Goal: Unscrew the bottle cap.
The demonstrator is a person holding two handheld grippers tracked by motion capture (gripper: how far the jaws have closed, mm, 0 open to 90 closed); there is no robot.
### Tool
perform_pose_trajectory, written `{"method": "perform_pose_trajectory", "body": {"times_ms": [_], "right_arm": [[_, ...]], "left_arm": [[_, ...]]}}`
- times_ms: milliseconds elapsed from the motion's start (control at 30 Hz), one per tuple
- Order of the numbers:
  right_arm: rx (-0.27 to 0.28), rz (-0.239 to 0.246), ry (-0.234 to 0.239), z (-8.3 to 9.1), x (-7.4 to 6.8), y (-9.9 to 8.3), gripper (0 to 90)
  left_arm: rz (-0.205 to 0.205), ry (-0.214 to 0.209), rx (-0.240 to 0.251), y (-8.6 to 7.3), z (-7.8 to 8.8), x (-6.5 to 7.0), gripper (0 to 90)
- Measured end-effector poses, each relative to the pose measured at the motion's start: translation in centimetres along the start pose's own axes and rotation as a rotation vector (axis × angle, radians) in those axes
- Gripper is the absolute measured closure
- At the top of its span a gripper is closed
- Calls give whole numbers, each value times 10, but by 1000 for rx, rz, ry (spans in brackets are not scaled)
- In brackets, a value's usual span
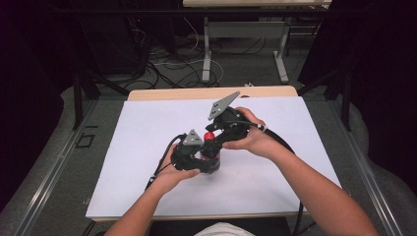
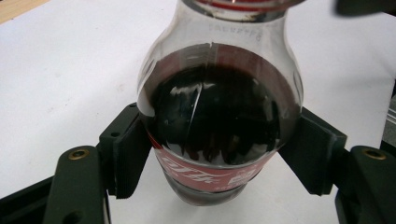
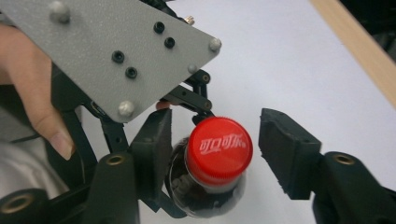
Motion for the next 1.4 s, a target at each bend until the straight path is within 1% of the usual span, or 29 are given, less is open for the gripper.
{"method": "perform_pose_trajectory", "body": {"times_ms": [33,67,133,167,233,267,333,400,533,567,633,667,733,767,800,833,967,1000,1067,1100,1133,1167,1200,1233,1267,1300,1333,1367,1400], "right_arm": [[5,2,-17,0,0,-1,420],[12,-15,-49,1,-2,-2,420],[29,-38,-64,1,-6,-3,438],[35,-45,-61,2,-7,-4,446],[58,-43,-76,1,-10,-4,458],[53,-44,-72,1,-11,-4,469],[55,-44,-87,-1,-10,-4,491],[51,-46,-77,-2,-9,-4,520],[47,-51,-61,-5,-7,-3,553],[52,-47,-70,-5,-6,-3,567],[44,-51,-56,-6,-5,-2,592],[32,-42,-55,-6,-4,-2,603],[30,-42,-48,-6,-2,-1,606],[21,-28,-31,-5,-2,-1,609],[14,-20,-29,-5,-1,0,610],[9,-10,-22,-5,0,0,611],[-15,40,41,-3,5,1,614],[-19,43,61,-2,6,1,614],[-27,42,76,-1,8,1,614],[-30,36,77,0,7,1,614],[-29,36,76,0,7,1,614],[-22,48,74,1,8,2,614],[-22,52,73,2,9,2,614],[-25,38,70,3,8,2,614],[-23,36,67,4,8,2,614],[-15,44,62,4,9,2,614],[-11,45,62,5,9,2,614],[-9,43,43,6,9,2,614],[-6,37,43,7,10,2,614]], "left_arm": [[1,2,-3,0,0,-1,305],[5,7,-4,0,0,-1,304],[8,20,-5,0,0,-2,304],[8,24,-7,0,0,-3,304],[6,20,-7,-1,0,-3,304],[7,21,-8,0,0,-3,304],[5,12,-11,0,-1,-1,305],[5,1,-12,0,-1,1,304],[4,-3,-13,0,-2,3,304],[2,-5,-13,0,-2,4,304],[-3,-5,-14,0,-2,4,304],[-20,-11,-22,0,-2,3,304],[-10,-15,-26,0,-1,4,304],[-5,-15,-21,0,-2,4,304],[-1,-10,-18,0,-2,5,305],[-9,-9,-20,-1,-2,5,304],[-15,-21,-24,-1,-3,5,304],[-12,-19,-19,-1,-3,6,304],[-17,-19,-22,-1,-3,6,305],[-18,-19,-22,-1,-3,6,304],[-24,-29,-35,-1,-2,6,304],[-24,-29,-34,-1,-2,5,304],[-12,-25,-26,-1,-3,6,304],[-19,-16,-15,-1,-4,5,304],[-11,-19,-23,-2,-4,5,304],[-13,-17,-22,-2,-5,5,304],[-10,-15,-13,-2,-5,4,304],[-11,-14,-18,-3,-5,3,304],[14,-15,-20,-4,-6,3,304]]}}
Point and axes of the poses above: each handheld gripper's, and its own axes: z roughly backward along the jaws, y roughly out of its top, x roughly to its right, the point moved 3 cm from there along -z, roughly forward along the jaws, and after that the axes turned 7 degrees about y, right-handed, at the moved point
